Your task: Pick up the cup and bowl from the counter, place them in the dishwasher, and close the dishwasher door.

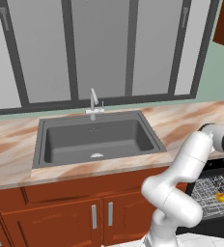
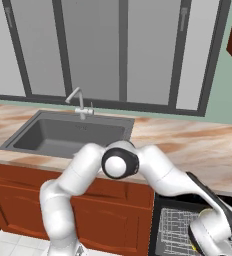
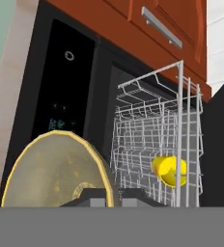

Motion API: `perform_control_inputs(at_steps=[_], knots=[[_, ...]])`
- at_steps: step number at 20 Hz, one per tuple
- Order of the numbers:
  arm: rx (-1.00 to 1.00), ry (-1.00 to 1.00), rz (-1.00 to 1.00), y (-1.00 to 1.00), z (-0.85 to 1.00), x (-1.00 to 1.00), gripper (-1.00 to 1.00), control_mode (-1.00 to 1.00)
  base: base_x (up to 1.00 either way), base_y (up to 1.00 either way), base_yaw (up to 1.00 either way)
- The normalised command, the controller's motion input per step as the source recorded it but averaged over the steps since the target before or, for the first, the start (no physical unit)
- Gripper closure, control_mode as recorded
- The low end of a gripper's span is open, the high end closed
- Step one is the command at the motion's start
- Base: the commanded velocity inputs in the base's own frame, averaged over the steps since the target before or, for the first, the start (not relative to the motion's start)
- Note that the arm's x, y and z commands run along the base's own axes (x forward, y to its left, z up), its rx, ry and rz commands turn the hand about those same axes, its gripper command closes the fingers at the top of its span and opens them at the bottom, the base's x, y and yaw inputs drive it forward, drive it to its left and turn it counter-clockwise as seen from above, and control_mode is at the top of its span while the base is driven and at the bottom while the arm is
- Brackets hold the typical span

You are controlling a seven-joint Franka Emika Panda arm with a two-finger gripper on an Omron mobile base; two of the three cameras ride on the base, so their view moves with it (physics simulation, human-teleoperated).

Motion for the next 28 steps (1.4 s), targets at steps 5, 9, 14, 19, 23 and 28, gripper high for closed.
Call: perform_control_inputs(at_steps=[5, 9, 14, 19, 23, 28], knots=[[-0.05, 0.02, 0.0, 0.0, -0.38, 0.0, 1.0, -1.0, 0.0, 0.0, 0.0], [-0.07, 0.02, 0.0, 0.0, -0.41, 0.0, 1.0, -1.0, 0.0, 0.0, 0.0], [-0.06, 0.04, 0.0, 0.0, -0.49, 0.0, 1.0, -1.0, 0.0, 0.0, 0.0], [-0.05, 0.03, 0.0, 0.0, -0.43, 0.07, 1.0, -1.0, 0.0, 0.0, 0.0], [-0.04, 0.01, 0.0, 0.0, -0.17, 0.16, 1.0, -1.0, 0.0, 0.0, 0.0], [-0.03, 0.0, 0.0, 0.0, -0.16, 0.15, 1.0, -1.0, 0.0, 0.0, 0.0]])
